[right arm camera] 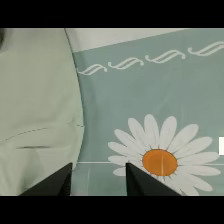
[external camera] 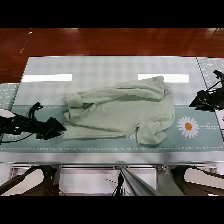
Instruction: Fold the shirts.
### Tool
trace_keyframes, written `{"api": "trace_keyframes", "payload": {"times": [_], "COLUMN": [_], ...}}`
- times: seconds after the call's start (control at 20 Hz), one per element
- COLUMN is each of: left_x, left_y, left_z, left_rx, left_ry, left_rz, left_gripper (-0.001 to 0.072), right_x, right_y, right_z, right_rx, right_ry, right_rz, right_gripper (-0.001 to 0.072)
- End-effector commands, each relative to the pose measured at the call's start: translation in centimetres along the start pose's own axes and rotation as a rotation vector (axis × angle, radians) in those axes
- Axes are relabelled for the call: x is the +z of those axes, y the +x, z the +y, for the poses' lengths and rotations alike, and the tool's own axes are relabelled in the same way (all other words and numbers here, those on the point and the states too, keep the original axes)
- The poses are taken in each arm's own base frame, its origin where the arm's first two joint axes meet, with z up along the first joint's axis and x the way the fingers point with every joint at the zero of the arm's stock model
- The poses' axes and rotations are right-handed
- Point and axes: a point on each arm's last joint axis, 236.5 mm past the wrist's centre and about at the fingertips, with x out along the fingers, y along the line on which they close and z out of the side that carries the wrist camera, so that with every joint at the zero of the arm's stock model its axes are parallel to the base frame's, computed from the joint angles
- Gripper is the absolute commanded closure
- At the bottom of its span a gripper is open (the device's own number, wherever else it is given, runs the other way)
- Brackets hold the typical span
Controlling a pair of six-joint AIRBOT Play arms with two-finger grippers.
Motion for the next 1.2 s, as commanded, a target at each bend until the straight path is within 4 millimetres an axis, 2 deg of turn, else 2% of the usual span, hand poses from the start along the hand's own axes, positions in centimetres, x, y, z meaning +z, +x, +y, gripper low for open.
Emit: {"api": "trace_keyframes", "payload": {"times": [0.0,0.1,0.15,0.2,0.25,0.3,0.45,0.5,0.55,0.65,0.75,0.8,0.9,1.05,1.15], "left_x": [-0.9,-1.6,-1.8,-2.0,-2.2,-2.3,-2.4,-2.4,-2.3,-2.1,-1.8,-1.6,-1.2,-0.5,0.1], "left_y": [3.1,4.4,4.8,4.9,4.8,4.6,4.3,4.2,4.0,3.6,3.1,2.8,2.3,1.6,1.2], "left_z": [-0.7,-0.5,-0.3,-0.2,-0.3,-0.4,-0.7,-0.8,-1.0,-1.4,-1.8,-2.0,-2.4,-3.1,-3.5], "left_rx": [0.027,0.045,0.048,0.048,0.041,0.036,0.028,0.027,0.026,0.025,0.025,0.024,0.025,0.023,0.023], "left_ry": [0.048,0.026,0.010,0.010,0.038,0.065,0.091,0.107,0.127,0.167,0.192,0.202,0.219,0.243,0.255], "left_rz": [0.086,0.134,0.151,0.163,0.170,0.175,0.176,0.170,0.161,0.137,0.112,0.098,0.075,0.048,0.033], "left_gripper": [0.0174,0.0182,0.0263,0.0415,0.0606,0.0679,0.0681,0.0681,0.0681,0.0681,0.0681,0.0681,0.0681,0.0681,0.0681], "right_x": [0.1,-0.5,-0.7,-0.8,-0.8,-0.9,-1.8,-2.8,-3.8,-5.8,-6.9,-6.7,-5.0,-2.4,-1.6], "right_y": [0.0,0.0,-0.1,-0.3,-0.7,-1.0,-1.1,-0.4,0.6,3.0,5.4,6.4,7.5,7.9,8.1], "right_z": [1.0,1.4,1.5,1.6,1.5,0.8,-1.1,-1.3,-1.3,-0.2,0.6,0.9,1.6,1.7,1.6], "right_rx": [0.046,0.065,0.067,0.066,0.054,0.017,-0.023,0.009,0.049,0.154,0.204,0.219,0.270,0.299,0.276], "right_ry": [0.003,-0.001,-0.005,-0.016,-0.027,-0.043,-0.003,0.032,0.065,0.094,0.111,0.131,0.193,0.263,0.251], "right_rz": [-0.006,0.015,0.023,0.017,0.007,0.003,-0.005,0.016,0.039,0.085,0.091,0.067,-0.024,-0.149,-0.177], "right_gripper": [0.0286,0.0286,0.0286,0.0286,0.0286,0.0286,0.0286,0.0278,0.0230,0.0184,0.0184,0.0184,0.0186,0.0190,0.0197]}}
